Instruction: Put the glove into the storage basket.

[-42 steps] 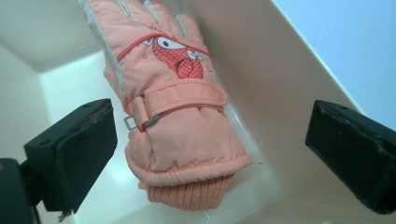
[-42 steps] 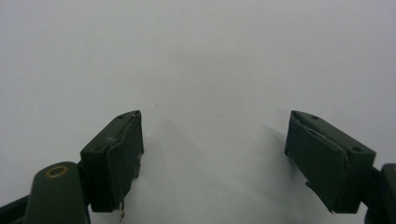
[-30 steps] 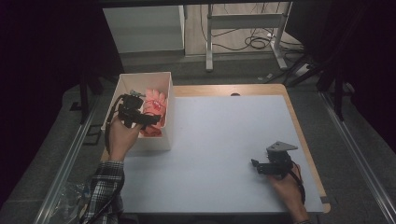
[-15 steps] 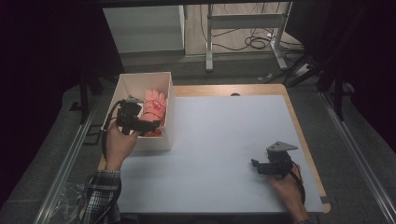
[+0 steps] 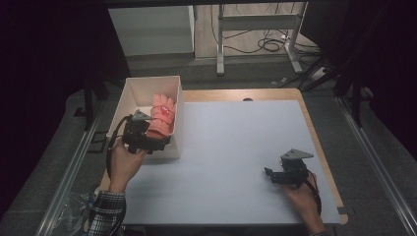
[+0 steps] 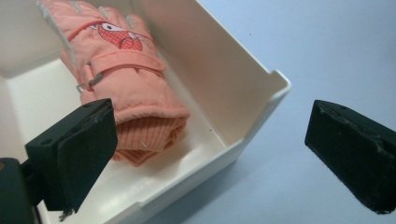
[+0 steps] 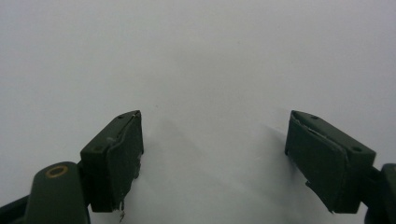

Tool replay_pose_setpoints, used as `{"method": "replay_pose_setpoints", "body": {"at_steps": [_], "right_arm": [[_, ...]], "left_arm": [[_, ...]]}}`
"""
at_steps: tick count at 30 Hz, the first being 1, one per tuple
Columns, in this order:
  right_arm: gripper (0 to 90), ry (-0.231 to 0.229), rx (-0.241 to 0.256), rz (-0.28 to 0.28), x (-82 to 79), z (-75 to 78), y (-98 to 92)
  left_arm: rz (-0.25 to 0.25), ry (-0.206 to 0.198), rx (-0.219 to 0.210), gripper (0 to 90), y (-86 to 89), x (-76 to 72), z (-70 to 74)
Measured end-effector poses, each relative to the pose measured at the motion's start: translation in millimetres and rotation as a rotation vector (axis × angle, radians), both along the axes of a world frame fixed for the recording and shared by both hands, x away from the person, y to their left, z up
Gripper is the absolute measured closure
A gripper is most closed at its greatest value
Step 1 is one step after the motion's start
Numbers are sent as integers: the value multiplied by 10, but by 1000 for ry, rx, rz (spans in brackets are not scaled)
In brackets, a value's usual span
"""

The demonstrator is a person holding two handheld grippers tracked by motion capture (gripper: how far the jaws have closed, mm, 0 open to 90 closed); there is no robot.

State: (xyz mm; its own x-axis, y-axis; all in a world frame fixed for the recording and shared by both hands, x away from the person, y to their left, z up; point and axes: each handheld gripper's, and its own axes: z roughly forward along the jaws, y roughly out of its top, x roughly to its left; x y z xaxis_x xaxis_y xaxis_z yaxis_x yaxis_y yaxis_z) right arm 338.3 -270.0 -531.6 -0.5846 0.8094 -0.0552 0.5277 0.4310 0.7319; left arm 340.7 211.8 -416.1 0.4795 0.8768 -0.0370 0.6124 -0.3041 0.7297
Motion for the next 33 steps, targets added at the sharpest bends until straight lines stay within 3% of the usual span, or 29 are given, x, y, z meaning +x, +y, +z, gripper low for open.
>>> {"method": "replay_pose_setpoints", "body": {"at_steps": [8,11,33], "right_arm": [[197,0,0,0,-1,1,1],[197,0,0,0,-1,1,1],[196,-1,0,0,-1,0,1]], "left_arm": [[-25,-9,-10,27,-38,-105,-51],[-37,-13,-56,28,-49,-152,-76],[-114,-17,-59,28,-323,-401,-270]]}}
